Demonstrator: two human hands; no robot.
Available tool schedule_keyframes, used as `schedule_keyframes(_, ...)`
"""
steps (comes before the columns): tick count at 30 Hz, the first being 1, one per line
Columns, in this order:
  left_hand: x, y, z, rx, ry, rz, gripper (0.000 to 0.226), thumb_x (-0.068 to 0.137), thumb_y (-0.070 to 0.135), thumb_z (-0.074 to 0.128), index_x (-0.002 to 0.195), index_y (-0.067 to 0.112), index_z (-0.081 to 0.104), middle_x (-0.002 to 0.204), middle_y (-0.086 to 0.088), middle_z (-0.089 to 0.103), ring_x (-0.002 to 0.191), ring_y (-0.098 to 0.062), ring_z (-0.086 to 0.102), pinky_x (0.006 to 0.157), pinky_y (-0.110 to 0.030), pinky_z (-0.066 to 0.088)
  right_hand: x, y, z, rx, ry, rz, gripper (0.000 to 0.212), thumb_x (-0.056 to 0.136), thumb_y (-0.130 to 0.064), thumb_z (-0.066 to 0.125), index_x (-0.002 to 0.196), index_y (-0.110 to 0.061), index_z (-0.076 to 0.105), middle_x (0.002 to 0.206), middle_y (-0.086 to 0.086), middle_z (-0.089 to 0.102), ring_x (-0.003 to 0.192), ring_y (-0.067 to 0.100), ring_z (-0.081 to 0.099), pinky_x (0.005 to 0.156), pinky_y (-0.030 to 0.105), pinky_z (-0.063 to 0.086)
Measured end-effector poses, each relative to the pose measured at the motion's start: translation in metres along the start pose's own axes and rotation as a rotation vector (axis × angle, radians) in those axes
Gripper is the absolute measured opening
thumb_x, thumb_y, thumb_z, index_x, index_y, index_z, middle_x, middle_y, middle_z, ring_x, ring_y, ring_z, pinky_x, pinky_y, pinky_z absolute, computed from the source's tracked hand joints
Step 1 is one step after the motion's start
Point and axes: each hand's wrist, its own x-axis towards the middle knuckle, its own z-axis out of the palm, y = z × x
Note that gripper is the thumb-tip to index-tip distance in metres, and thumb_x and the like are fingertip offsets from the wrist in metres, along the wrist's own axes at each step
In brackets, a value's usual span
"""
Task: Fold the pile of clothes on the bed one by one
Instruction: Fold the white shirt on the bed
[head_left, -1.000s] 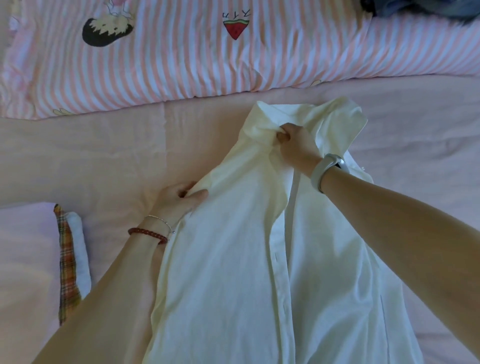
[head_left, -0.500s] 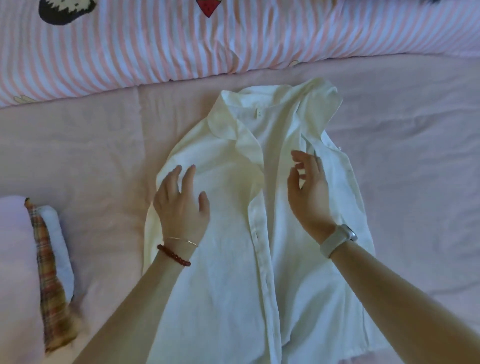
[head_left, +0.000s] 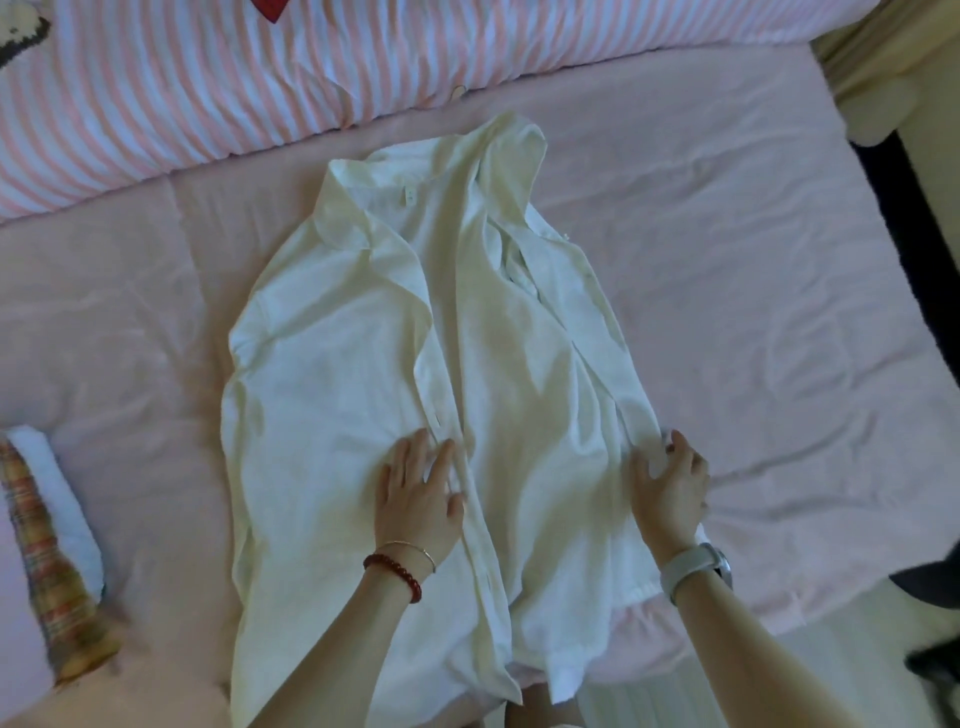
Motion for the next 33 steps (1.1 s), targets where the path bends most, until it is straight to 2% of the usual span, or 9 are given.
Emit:
schedule_keyframes(5, 0.001, 0.009, -0.016, -0.113, -0.068, -0.050, 0.050, 0.095, 0.026, 0.042, 0.143, 0.025, 0.029, 0.156, 0.001, 0.006, 0.144, -0.019, -0.001, 0.115, -0.035, 0.012, 0.012, 0.005, -0.016, 0.012, -0.101, -0.100, 0.028, 0.088, -0.022, 0.056, 0.114, -0.015, 0.063, 0.110, 0.011, 0.059, 0.108, 0.033, 0.053, 0.093, 0.045, 0.042)
schedule_keyframes(10, -0.010, 0.022, -0.021, -0.301, -0.043, -0.095, 0.044, 0.096, 0.021, 0.044, 0.139, 0.017, 0.039, 0.151, -0.005, 0.022, 0.141, -0.021, 0.013, 0.109, -0.026, 0.018, 0.027, 0.013, -0.021, 0.034, -0.294, -0.021, 0.004, 0.081, -0.016, 0.053, 0.082, -0.013, 0.052, 0.088, 0.008, 0.050, 0.085, 0.022, 0.043, 0.065, 0.030, 0.038)
schedule_keyframes(14, -0.023, 0.032, -0.019, -0.442, 0.007, -0.086, 0.039, 0.094, 0.017, 0.048, 0.133, 0.013, 0.046, 0.147, -0.010, 0.029, 0.139, -0.022, 0.022, 0.110, -0.027, 0.019, 0.011, -0.005, -0.048, -0.034, -0.087, -0.031, 0.011, 0.089, -0.019, 0.048, 0.092, -0.009, 0.050, 0.078, 0.007, 0.055, 0.073, 0.028, 0.047, 0.063, 0.032, 0.035)
schedule_keyframes(17, -0.033, 0.035, -0.029, -0.800, 0.049, -0.152, 0.021, 0.094, 0.013, 0.052, 0.114, 0.014, 0.059, 0.121, -0.002, 0.052, 0.122, -0.021, 0.047, 0.104, -0.034, 0.035, -0.026, -0.021, -0.066, 0.032, 0.057, -0.371, 0.014, 0.091, -0.022, 0.049, 0.098, -0.013, 0.056, 0.074, 0.009, 0.066, 0.070, 0.036, 0.059, 0.063, 0.037, 0.045)
schedule_keyframes(21, -0.045, 0.020, -0.056, -1.578, -0.161, -0.461, 0.022, 0.097, 0.031, 0.043, 0.102, 0.017, 0.059, 0.104, -0.005, 0.061, 0.093, -0.021, 0.059, 0.087, -0.039, 0.045, -0.099, -0.035, -0.060, -0.060, -0.650, -0.864, 0.039, 0.093, -0.026, 0.048, 0.133, -0.027, 0.049, 0.114, 0.001, 0.067, 0.095, 0.024, 0.065, 0.084, 0.029, 0.048)
schedule_keyframes(24, -0.050, -0.008, -0.054, -1.606, -0.241, -0.520, 0.035, 0.095, 0.047, 0.037, 0.106, 0.020, 0.057, 0.105, -0.002, 0.062, 0.096, -0.019, 0.059, 0.083, -0.038, 0.045, -0.137, -0.033, -0.037, -0.257, -1.025, -0.970, 0.044, 0.097, -0.027, 0.045, 0.140, -0.031, 0.040, 0.135, -0.003, 0.053, 0.114, 0.022, 0.055, 0.098, 0.030, 0.040)
schedule_keyframes(27, -0.055, -0.021, -0.043, -1.395, -0.282, -0.517, 0.032, 0.094, 0.045, 0.044, 0.109, 0.019, 0.055, 0.104, -0.001, 0.063, 0.098, -0.018, 0.059, 0.095, -0.038, 0.043, -0.142, -0.017, -0.019, -0.009, -0.833, -0.749, 0.037, 0.094, -0.025, 0.042, 0.129, -0.020, 0.055, 0.126, -0.001, 0.060, 0.113, 0.020, 0.058, 0.098, 0.028, 0.042)
schedule_keyframes(31, -0.054, -0.009, -0.026, -1.116, -0.230, -0.420, 0.024, 0.090, 0.032, 0.055, 0.092, 0.010, 0.063, 0.090, -0.007, 0.067, 0.088, -0.025, 0.063, 0.078, -0.032, 0.051, -0.118, 0.020, -0.014, 0.184, -0.199, -0.414, 0.039, 0.089, -0.025, 0.045, 0.119, -0.004, 0.058, 0.115, 0.013, 0.061, 0.107, 0.032, 0.057, 0.092, 0.020, 0.035)
schedule_keyframes(33, -0.050, -0.004, -0.012, -0.950, -0.189, -0.354, 0.039, 0.077, 0.041, 0.064, 0.085, 0.003, 0.064, 0.085, -0.012, 0.068, 0.084, -0.030, 0.065, 0.074, -0.036, 0.052, -0.099, 0.036, -0.018, 0.127, -0.196, -0.222, 0.046, 0.090, -0.015, 0.055, 0.132, 0.000, 0.044, 0.125, 0.018, 0.054, 0.117, 0.036, 0.049, 0.098, 0.029, 0.033)
